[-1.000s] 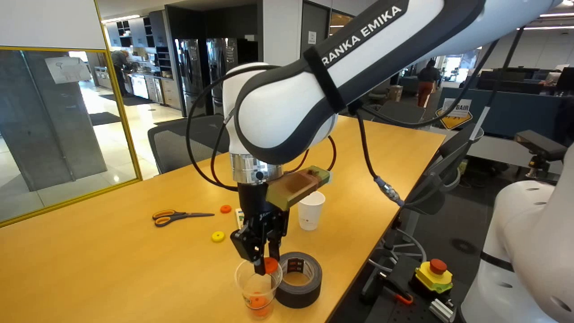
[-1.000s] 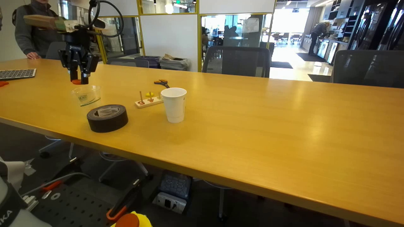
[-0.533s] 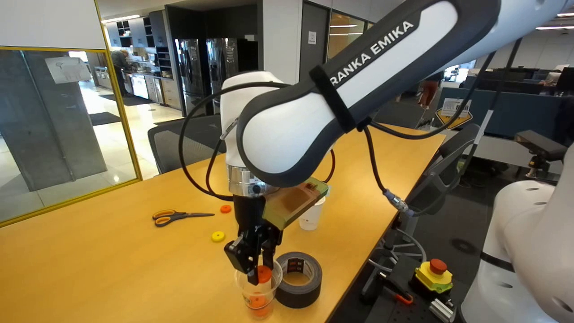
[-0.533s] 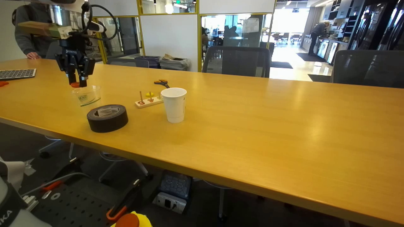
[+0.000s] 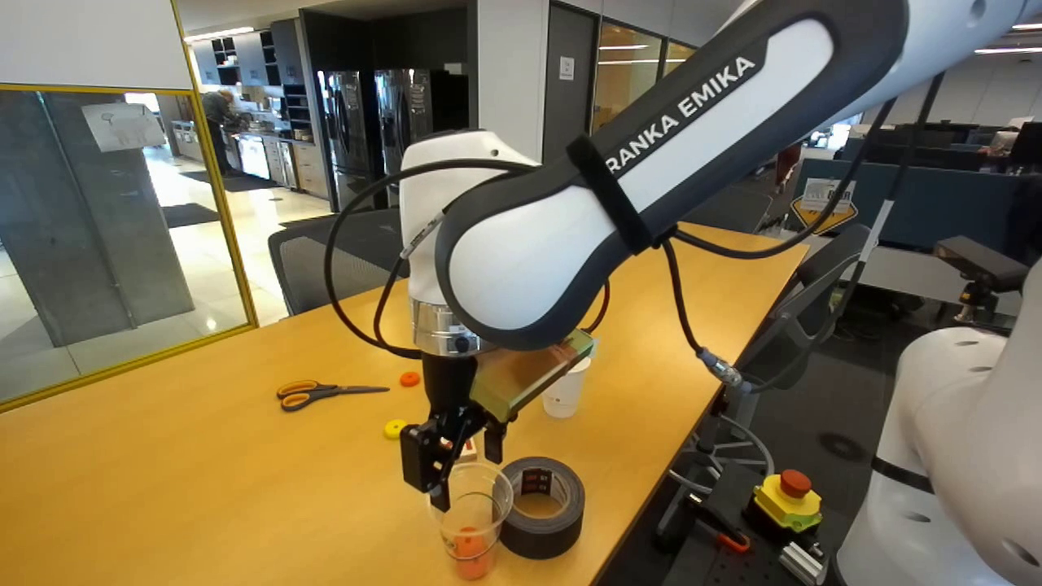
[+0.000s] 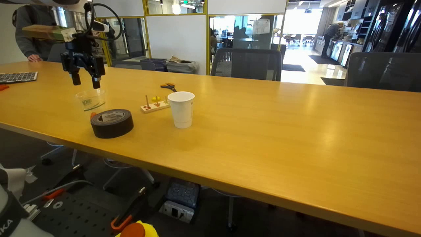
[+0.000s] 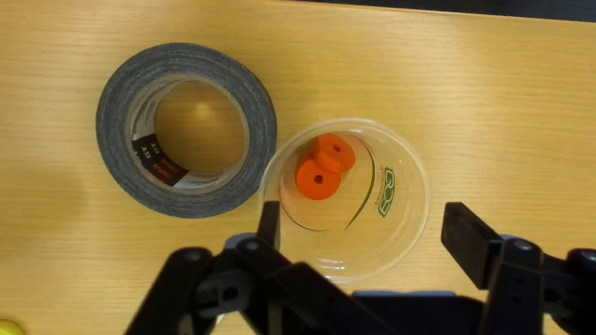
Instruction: Pick up the orange tokens from the table and put them in the colourless cup. Pick up the yellow tokens from the table and put them in the white cup.
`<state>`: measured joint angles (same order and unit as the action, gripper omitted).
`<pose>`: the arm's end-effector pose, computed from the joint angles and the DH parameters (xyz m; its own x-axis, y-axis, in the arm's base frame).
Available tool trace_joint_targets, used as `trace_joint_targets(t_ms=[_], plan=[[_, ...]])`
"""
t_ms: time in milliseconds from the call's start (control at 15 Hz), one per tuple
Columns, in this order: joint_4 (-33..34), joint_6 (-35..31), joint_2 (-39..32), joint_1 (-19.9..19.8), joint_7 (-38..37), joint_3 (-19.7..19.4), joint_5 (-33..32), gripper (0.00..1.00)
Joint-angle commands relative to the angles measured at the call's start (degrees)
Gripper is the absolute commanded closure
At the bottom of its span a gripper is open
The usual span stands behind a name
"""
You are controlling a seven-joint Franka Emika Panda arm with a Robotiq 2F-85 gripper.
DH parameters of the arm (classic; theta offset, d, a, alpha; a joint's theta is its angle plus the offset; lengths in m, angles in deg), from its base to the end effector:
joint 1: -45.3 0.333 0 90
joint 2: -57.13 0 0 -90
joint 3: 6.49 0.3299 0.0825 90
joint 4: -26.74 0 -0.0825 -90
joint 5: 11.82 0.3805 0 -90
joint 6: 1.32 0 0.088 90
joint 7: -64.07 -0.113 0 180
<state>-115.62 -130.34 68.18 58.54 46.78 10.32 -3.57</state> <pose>0.3805 0.2248 0.3633 0.9905 0.1235 -0.0611 0.1215 -0.9920 -0.0355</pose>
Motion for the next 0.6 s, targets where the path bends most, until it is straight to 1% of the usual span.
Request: trace_joint_targets(t_ms=[0,133,267,400,533], plan=[[2.4,-1.3,-1.2,-1.3,-2.6,-0.4,-4.9,0.00],[5.1,-1.0,-3.2,-2.2,-2.5,-0.6,-9.2,0.00],[8.8,-1.0,-6.7,-2.9,-1.3,-0.9,-13.1,0.00],[12.5,-1.4,-10.7,-2.7,2.9,-1.7,-15.1,0.00],[16.1,-2.6,-15.2,-2.2,9.2,-2.5,-14.3,0.00]])
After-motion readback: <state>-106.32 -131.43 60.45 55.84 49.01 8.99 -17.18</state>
